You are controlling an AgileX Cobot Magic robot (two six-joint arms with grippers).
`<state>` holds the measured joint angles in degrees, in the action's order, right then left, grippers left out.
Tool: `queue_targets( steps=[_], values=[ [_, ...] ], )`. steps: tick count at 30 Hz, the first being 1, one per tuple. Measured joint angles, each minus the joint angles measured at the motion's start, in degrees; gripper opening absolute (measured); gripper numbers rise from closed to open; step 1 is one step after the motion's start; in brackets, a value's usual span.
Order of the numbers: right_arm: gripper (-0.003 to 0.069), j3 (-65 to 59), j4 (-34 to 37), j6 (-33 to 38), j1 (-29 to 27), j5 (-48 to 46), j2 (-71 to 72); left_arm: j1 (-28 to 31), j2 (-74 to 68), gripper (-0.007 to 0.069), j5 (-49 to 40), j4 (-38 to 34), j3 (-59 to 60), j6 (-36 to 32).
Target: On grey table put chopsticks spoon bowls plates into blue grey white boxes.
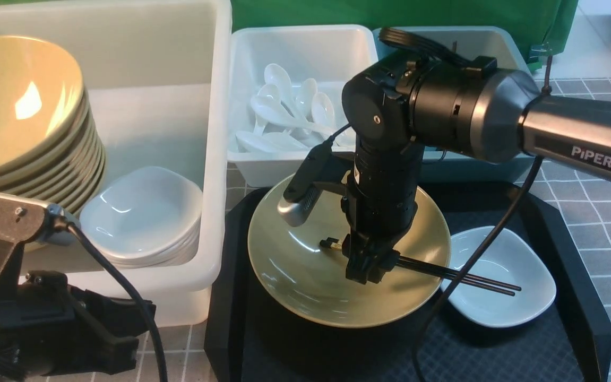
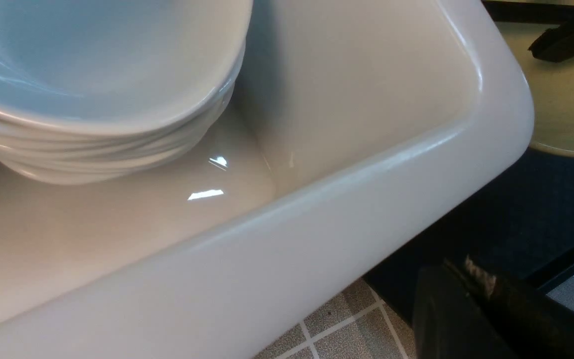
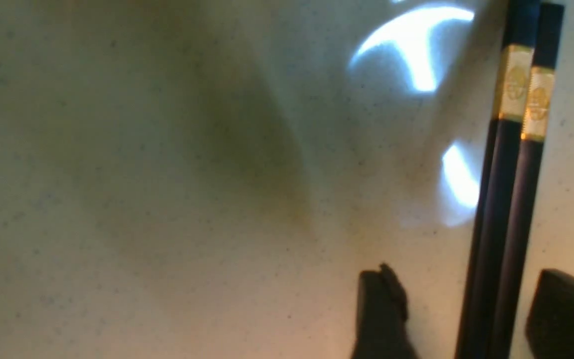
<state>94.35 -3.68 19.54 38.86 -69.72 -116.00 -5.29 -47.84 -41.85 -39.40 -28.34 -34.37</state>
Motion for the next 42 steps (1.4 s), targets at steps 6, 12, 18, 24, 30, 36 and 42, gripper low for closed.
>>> queue_targets(
  steps=[6, 12, 18, 24, 30, 36, 42],
  values=[
    [0.0203, 0.05, 0.0, -0.3, 0.0, 0.0, 0.0, 0.0, 0.0, -0.0008, 0.0, 0.0, 0.0, 0.0],
    [0.0076, 0.18, -0.18, -0.42, 0.0, 0.42, 0.06, 0.0, 0.0, -0.0008, 0.0, 0.0, 0.0, 0.0],
    [0.0076, 0.18, -0.18, -0.42, 0.0, 0.42, 0.06, 0.0, 0.0, -0.0008, 0.0, -0.06, 0.0, 0.0],
    [0.0076, 0.69, -0.18, -0.42, 0.0, 0.12, 0.4, 0.0, 0.0, -0.0008, 0.0, -0.19, 0.0, -0.05],
    [0.0076, 1.72, -0.18, -0.85, 0.0, 0.0, 2.42, 0.0, 0.0, -0.0008, 0.0, -0.2, 0.0, -0.05],
    [0.0076, 5.2, -0.1, -0.79, -0.06, 1.57, 6.79, 0.0, 0.0, -0.0008, 0.0, -0.2, 0.0, 0.03],
    [0.0076, 11.25, 0.36, -0.51, -4.97, 17.86, 13.78, 0.0, 0.0, -0.0008, 0.13, -0.26, 0.0, -0.08]
  ],
)
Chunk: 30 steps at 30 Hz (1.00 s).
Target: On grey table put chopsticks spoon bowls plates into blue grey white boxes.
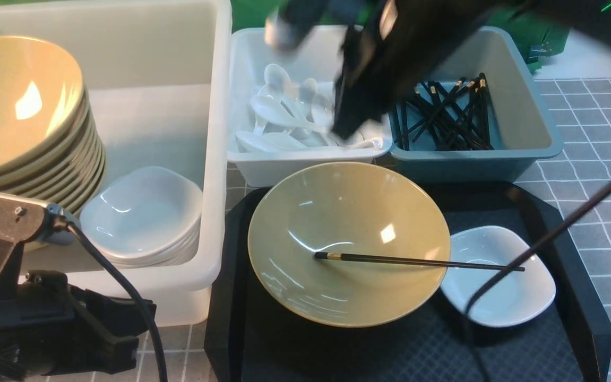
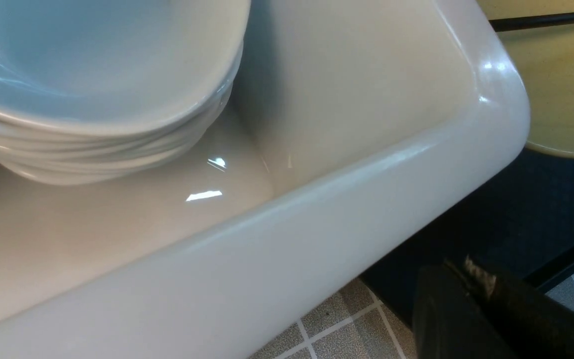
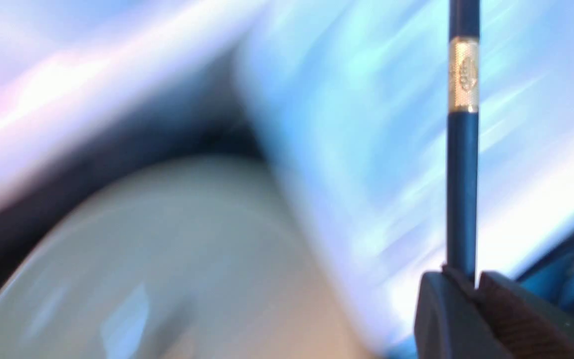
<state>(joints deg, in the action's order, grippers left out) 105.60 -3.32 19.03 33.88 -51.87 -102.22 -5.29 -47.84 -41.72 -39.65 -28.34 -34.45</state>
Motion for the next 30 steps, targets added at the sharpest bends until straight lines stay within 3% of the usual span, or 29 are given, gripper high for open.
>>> queue_targets(
  steps=[4, 8, 12, 16, 19, 22, 26, 30],
  values=[
    [0.0076, 0.59, -0.33, -2.04, -7.17, 15.53, -0.09, 0.0, 0.0, -0.0008, 0.17, -0.13, 0.0, 0.0],
    [0.0083, 0.66, -0.76, -10.48, -15.04, 30.27, -5.78, 0.0, 0.0, -0.0008, -0.04, -1.27, 0.0, 0.0],
    [0.0139, 0.51, -0.91, -13.89, -18.96, 30.66, -9.9, 0.0, 0.0, -0.0008, -2.8, -3.06, 0.0, -0.99],
    [0.0272, 0.44, -0.91, -14.65, -20.41, 24.91, -10.69, 0.0, 0.0, -0.0008, -3.75, -3.13, 0.0, -2.35],
    [0.0348, 2.19, -0.68, -9.58, -19.45, 15.73, -9.92, 0.0, 0.0, -0.0008, -2.8, -3.2, 0.0, -2.56],
    [0.0372, 5.23, 0.67, -0.97, -16.36, 0.01, -8.89, 0.0, 0.0, -0.0008, -2.25, -3.25, 0.0, -2.56],
    [0.0377, 5.16, 4.2, 3.82, -10.24, -16.53, -8.15, 0.0, 0.0, -0.0008, -1.87, -3.37, 0.0, -2.63],
    [0.0378, -0.24, 5.09, 6.86, -4.23, -18.61, -8.96, 0.0, 0.0, -0.0008, -0.91, -3.52, 0.0, -2.63]
  ],
)
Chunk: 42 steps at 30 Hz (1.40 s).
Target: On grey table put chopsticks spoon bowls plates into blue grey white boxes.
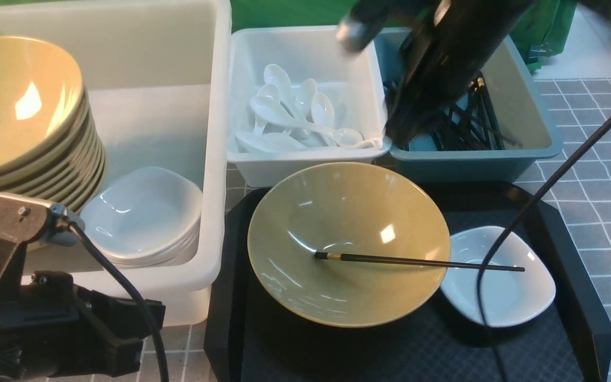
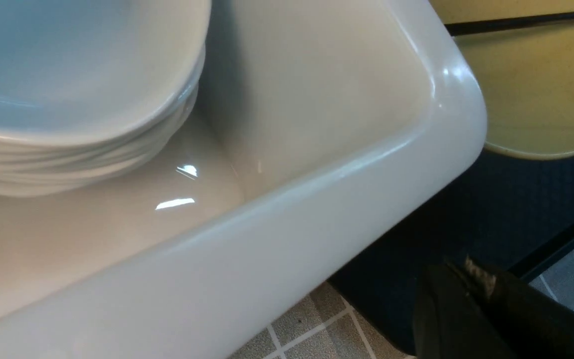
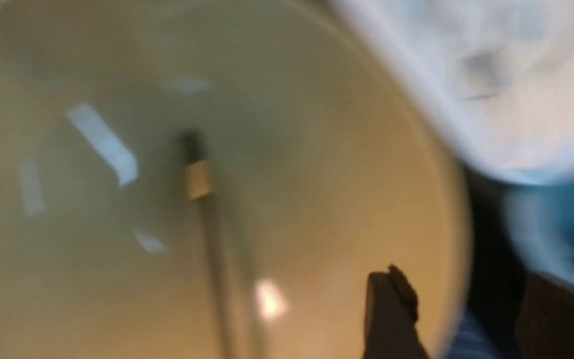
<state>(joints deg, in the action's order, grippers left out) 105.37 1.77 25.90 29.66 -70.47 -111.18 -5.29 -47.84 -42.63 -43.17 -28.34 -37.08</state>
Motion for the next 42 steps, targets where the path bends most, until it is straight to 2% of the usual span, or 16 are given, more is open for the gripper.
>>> queue_targets(
  steps=[7, 15, 19, 21, 23, 31, 33, 36, 39, 42],
  values=[
    [0.038, -4.11, 0.13, 0.12, 5.94, -0.28, -4.58, 0.0, -0.05, -0.0008, 0.0, 0.0, 0.0, 0.0],
    [0.0376, -4.11, 0.07, -2.53, 6.91, 0.3, -10.41, 0.0, -0.05, -0.0008, -0.57, 0.0, 0.0, -0.02],
    [0.0318, -4.11, -0.04, -2.53, 6.91, 0.57, -11.75, 0.0, -0.05, -0.0008, -0.67, 0.0, 0.0, -0.02],
    [0.0195, -3.78, -0.04, -2.53, 6.91, 0.69, -11.85, 0.0, -0.05, -0.0008, -0.67, 0.0, 0.0, -0.02],
    [0.0111, -2.67, -0.04, -2.72, 6.91, 0.64, -11.85, 0.0, -0.05, -0.0008, -0.67, 0.0, 0.0, -0.02],
    [0.0099, 4.4, -2.51, -3.42, 6.04, 0.52, -6.95, 0.0, -0.05, -0.0008, -0.67, 0.0, 0.0, -0.13],
    [0.0099, 6.73, -4.0, -4.17, 3.84, 4.36, -3.94, 0.0, -0.05, -0.0008, -0.43, 0.0, 0.0, -0.13],
    [0.0099, 8.01, -4.76, -6.98, -1.83, 17.52, -0.32, 0.0, -0.05, -0.0008, 0.3, 0.0, 0.0, -0.13],
    [0.0099, 7.86, -5.31, -12.87, -7.98, 30.87, -0.48, 0.0, -0.05, -0.0008, 0.42, 0.0, 0.0, -0.13],
    [0.0099, 7.54, -5.4, -18.96, -11.39, 38.32, -3.6, 0.0, -0.05, -0.0008, 0.61, 0.0, 0.0, -0.13]
  ],
)
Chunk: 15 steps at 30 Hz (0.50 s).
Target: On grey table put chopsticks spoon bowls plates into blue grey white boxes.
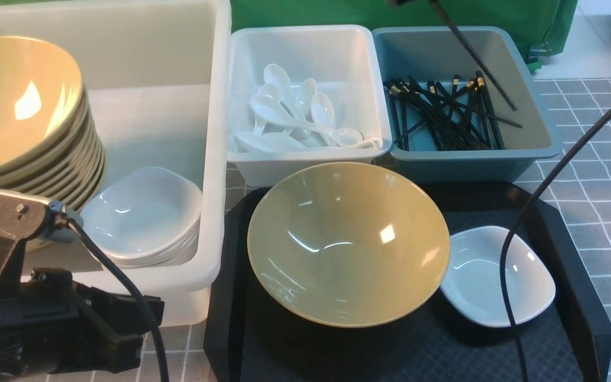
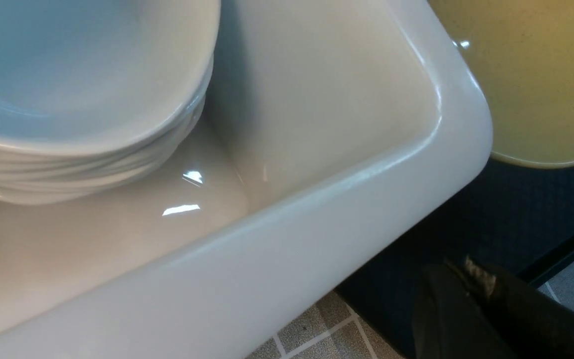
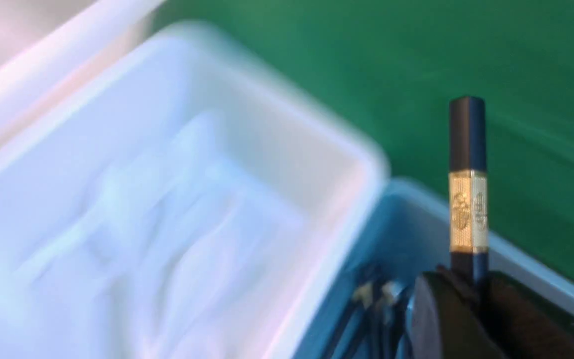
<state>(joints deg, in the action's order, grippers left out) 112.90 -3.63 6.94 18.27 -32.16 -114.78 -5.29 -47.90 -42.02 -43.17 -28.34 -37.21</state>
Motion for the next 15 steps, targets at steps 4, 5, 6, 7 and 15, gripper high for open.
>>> queue_targets(
  steps=[4, 5, 6, 7, 15],
  values=[
    [0.0144, -0.4, 0.0, -2.5, -2.93, 3.26, -5.64, 0.0, 0.0, -0.0008, 0.01, 0.0, 0.0, 0.0],
    [0.0169, -0.61, 0.0, -2.66, -3.28, 3.26, -6.2, 0.0, 0.0, -0.0008, 0.01, 0.0, 0.0, 0.0],
    [0.0183, -0.62, 0.0, -2.66, -3.37, 3.26, -6.29, 0.0, 0.0, -0.0008, 0.01, 0.0, 0.0, 0.0],
    [0.0261, -0.77, 0.0, -2.72, -3.99, 2.82, -6.41, 0.0, 0.0, -0.0008, 0.01, 0.0, 0.0, 0.0],
    [0.0414, -0.49, 0.06, 0.05, -3.91, -17.75, 4.16, 0.0, 0.0, -0.0008, 1.04, -0.31, 0.0, 0.0]
  ],
)
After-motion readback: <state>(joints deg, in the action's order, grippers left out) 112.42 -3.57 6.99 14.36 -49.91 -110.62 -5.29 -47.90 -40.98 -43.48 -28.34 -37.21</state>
